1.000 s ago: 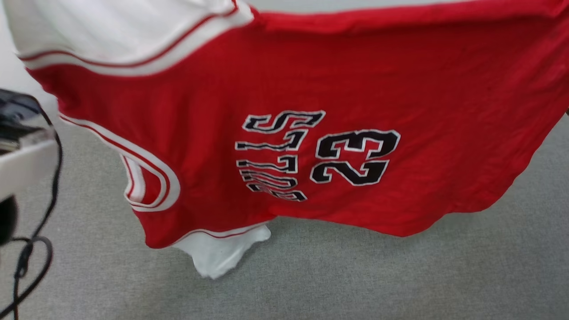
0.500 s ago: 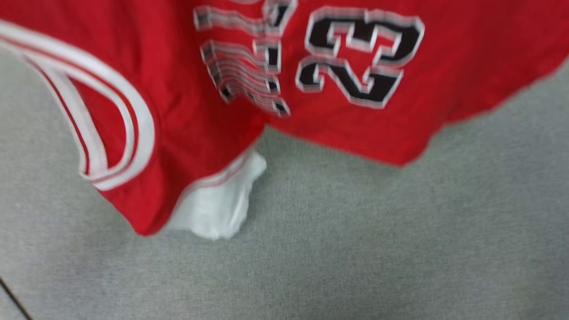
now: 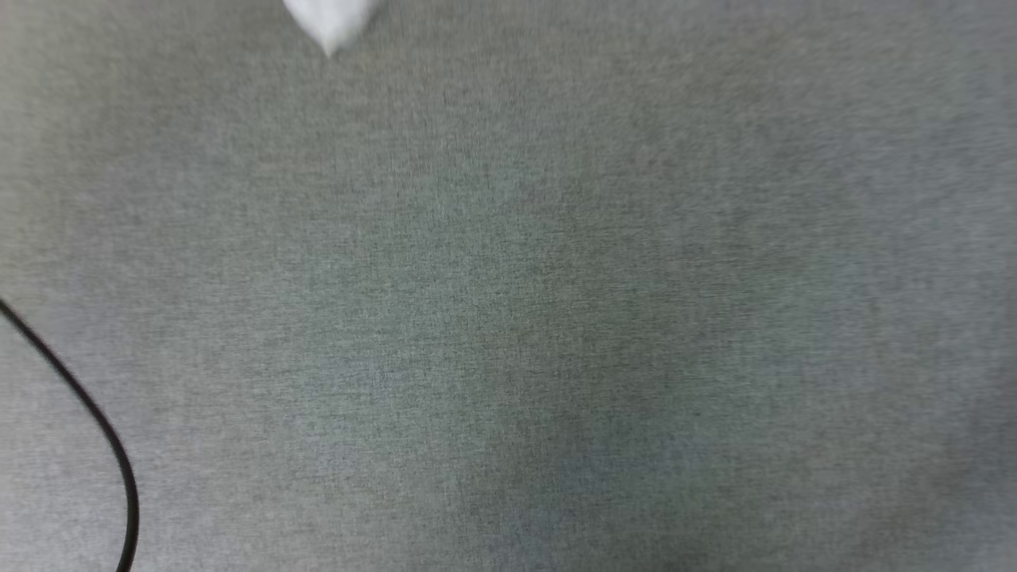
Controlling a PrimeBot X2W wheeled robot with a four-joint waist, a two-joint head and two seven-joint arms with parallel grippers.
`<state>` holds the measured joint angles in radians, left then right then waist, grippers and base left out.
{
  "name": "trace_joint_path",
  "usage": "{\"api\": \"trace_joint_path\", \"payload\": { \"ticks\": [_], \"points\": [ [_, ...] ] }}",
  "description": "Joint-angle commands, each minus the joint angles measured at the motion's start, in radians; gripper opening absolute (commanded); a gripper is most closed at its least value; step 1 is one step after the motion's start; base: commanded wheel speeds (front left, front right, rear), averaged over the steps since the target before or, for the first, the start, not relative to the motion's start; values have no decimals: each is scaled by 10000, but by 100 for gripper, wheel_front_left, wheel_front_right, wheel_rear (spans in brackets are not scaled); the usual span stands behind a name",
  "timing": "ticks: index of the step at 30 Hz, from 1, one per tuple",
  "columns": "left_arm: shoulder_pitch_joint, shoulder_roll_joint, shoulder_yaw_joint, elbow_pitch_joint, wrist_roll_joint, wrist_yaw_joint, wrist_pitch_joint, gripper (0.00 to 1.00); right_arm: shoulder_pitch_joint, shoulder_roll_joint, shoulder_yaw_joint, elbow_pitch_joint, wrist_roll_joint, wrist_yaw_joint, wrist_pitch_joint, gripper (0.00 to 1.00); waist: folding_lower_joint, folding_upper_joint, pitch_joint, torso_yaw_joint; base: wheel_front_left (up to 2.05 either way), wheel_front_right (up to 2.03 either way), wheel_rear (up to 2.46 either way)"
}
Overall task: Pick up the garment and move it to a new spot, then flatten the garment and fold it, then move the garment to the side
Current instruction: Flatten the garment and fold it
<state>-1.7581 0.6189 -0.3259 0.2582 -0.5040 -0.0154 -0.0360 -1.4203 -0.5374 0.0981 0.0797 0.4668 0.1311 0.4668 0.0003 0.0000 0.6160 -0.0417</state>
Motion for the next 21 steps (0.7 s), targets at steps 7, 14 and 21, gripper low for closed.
{"api": "trace_joint_path", "payload": {
  "ticks": [7,14,21],
  "points": [
    [-1699,-671,-378,2536,404,-253,-716,0,-1704,287,725,2278,-686,-7,-1440,0,-3,0,1035,160,0,0,0],
    [-814,-1312,-1015,4206,359,-718,-1577,0,-1494,1078,904,4421,-708,-9,-2862,0,-3,0,1033,334,0,0,0],
    [1595,-1887,-1611,4657,281,-914,-2191,0,186,1404,1771,5403,-283,-7,-3789,0,-3,0,359,625,0,0,0]
  ]
}}
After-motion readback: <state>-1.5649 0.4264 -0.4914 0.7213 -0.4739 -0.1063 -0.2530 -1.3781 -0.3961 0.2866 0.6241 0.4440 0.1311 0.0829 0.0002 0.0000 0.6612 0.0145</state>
